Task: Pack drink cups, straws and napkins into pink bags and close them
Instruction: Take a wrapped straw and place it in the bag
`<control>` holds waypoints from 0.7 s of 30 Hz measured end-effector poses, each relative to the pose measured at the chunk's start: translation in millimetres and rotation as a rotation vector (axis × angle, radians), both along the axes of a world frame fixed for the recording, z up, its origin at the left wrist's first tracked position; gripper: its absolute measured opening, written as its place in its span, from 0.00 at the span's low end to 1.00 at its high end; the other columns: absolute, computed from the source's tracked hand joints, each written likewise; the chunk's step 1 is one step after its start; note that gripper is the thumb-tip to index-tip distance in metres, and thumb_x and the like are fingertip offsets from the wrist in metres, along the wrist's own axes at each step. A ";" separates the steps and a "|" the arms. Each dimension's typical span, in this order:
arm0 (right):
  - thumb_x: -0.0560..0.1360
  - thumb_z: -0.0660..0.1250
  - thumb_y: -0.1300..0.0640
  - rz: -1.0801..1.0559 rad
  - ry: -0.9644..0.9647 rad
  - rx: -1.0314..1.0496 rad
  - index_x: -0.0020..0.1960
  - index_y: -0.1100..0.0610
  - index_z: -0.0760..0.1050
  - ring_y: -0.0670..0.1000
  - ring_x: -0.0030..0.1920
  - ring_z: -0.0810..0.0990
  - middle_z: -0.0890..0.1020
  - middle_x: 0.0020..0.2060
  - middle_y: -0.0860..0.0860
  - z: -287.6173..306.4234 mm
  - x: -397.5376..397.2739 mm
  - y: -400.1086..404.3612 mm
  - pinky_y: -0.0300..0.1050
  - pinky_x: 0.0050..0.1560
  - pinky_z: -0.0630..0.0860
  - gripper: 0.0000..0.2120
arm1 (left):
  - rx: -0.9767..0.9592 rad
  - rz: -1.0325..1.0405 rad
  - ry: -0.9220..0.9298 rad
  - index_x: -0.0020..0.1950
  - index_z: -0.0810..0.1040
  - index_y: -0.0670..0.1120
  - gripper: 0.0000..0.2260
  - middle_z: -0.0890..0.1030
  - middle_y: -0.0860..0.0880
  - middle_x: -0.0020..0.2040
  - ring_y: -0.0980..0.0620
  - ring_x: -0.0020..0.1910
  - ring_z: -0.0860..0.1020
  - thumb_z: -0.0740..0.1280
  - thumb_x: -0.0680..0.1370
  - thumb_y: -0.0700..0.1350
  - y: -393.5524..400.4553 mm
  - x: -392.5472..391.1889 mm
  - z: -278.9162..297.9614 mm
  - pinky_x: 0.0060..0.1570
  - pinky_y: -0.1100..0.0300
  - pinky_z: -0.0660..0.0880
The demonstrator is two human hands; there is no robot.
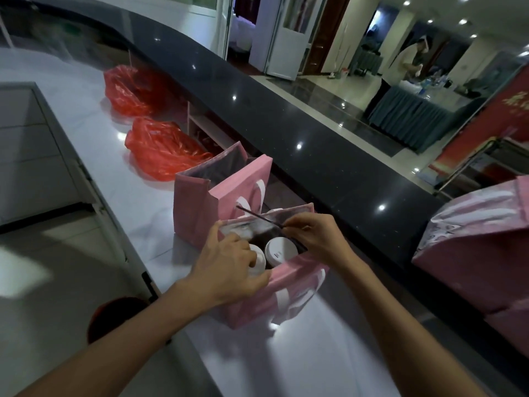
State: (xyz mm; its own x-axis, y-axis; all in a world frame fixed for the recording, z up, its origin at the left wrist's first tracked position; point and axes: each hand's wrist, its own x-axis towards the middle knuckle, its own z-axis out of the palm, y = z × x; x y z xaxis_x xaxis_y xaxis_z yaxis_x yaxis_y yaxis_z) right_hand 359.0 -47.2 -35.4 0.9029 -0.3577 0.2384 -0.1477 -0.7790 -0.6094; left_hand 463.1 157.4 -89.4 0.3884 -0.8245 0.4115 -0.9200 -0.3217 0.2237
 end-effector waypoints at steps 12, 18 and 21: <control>0.74 0.73 0.53 0.065 0.615 -0.402 0.47 0.45 0.85 0.39 0.37 0.76 0.81 0.39 0.38 -2.5 -21.8 -1.3 0.30 0.36 0.66 0.05 | 0.047 0.005 -0.031 0.29 0.81 0.50 0.27 0.78 0.54 0.30 0.50 0.41 0.77 0.59 0.73 0.69 7.6 3.7 -3.6 0.70 0.35 0.62; 0.72 0.74 0.55 0.036 0.743 -0.316 0.47 0.45 0.86 0.41 0.40 0.80 0.83 0.40 0.39 -4.6 -23.8 5.4 0.29 0.36 0.67 0.07 | 0.023 -0.031 -0.057 0.30 0.82 0.50 0.28 0.78 0.53 0.31 0.50 0.41 0.77 0.59 0.73 0.70 9.0 1.5 -4.5 0.71 0.35 0.61; 0.73 0.74 0.57 0.033 0.790 -0.320 0.49 0.46 0.86 0.40 0.40 0.79 0.83 0.40 0.39 -2.8 -23.9 10.8 0.28 0.35 0.66 0.08 | -0.014 -0.037 -0.089 0.31 0.82 0.48 0.27 0.78 0.52 0.31 0.49 0.40 0.77 0.61 0.72 0.69 10.3 -3.9 -3.0 0.70 0.34 0.63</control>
